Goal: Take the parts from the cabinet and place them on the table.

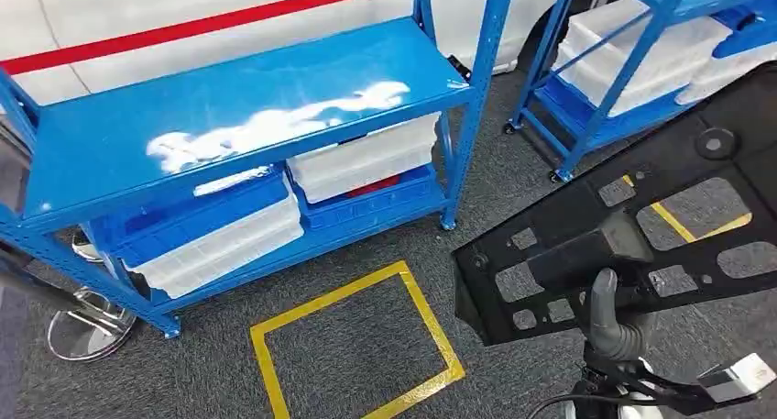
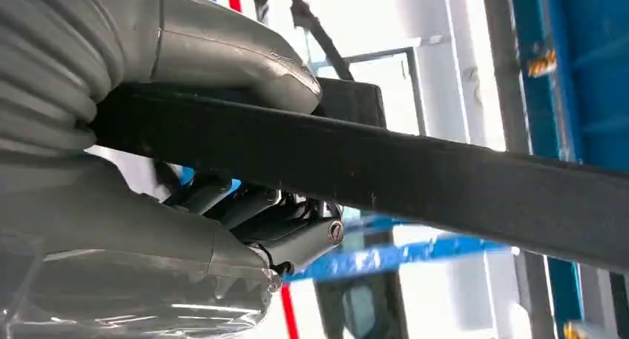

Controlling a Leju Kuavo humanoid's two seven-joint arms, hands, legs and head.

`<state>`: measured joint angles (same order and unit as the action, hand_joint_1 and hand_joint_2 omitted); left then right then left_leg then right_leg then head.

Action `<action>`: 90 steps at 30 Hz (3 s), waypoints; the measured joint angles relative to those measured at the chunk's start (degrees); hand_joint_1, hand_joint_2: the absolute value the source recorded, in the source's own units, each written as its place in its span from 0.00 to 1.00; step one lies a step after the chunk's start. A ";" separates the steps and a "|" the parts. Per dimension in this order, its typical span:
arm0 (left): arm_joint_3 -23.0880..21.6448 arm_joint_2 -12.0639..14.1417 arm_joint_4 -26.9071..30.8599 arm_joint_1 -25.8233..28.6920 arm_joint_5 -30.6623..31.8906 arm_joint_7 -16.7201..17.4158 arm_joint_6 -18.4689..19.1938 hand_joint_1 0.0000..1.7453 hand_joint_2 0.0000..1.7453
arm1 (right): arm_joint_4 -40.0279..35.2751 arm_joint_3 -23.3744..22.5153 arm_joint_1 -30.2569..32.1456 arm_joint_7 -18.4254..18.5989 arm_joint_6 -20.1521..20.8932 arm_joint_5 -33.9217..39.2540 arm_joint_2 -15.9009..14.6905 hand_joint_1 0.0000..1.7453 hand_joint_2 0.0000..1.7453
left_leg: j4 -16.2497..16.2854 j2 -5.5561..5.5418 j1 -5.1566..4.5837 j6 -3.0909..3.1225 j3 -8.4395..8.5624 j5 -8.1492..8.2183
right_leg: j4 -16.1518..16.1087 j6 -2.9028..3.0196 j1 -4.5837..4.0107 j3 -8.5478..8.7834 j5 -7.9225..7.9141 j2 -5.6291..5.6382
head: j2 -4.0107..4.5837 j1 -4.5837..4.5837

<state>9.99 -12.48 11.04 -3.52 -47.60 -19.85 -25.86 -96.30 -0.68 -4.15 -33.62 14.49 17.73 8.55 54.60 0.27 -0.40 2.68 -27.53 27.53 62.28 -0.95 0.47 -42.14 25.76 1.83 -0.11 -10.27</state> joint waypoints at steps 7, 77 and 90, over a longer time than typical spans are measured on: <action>1.20 -0.46 0.20 0.17 0.02 -0.85 -1.70 0.00 0.00 | 0.15 -2.07 1.71 0.00 0.44 0.13 0.11 1.00 1.00 | 4.34 7.44 0.19 -2.88 -7.96 -3.74 | -3.53 0.12 0.60 12.71 4.92 -5.61 | -0.02 -0.07; 4.26 -1.90 0.28 0.52 2.27 -1.92 -3.26 0.00 0.00 | 0.94 -2.08 2.53 0.00 -1.40 -11.34 2.49 1.00 1.00 | 18.75 0.21 0.42 -3.00 -9.83 6.99 | -3.81 2.82 -0.38 7.97 0.14 0.86 | -0.02 -0.07; 4.83 -1.29 0.31 0.54 4.26 -1.57 0.96 0.00 0.00 | -2.14 -2.91 3.00 -0.46 -4.87 -12.89 0.41 1.00 1.00 | 2.69 1.08 0.62 -0.44 -3.73 -0.35 | 13.13 -0.47 0.13 -0.85 8.16 -1.24 | -0.02 0.00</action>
<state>14.82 -13.77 11.34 -2.98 -43.34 -21.42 -24.89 -98.45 -3.58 -1.15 -34.07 9.62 4.83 8.96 57.29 1.34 0.23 2.24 -31.25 27.18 75.41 -1.42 0.61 -42.99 33.92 0.59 -0.13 -10.27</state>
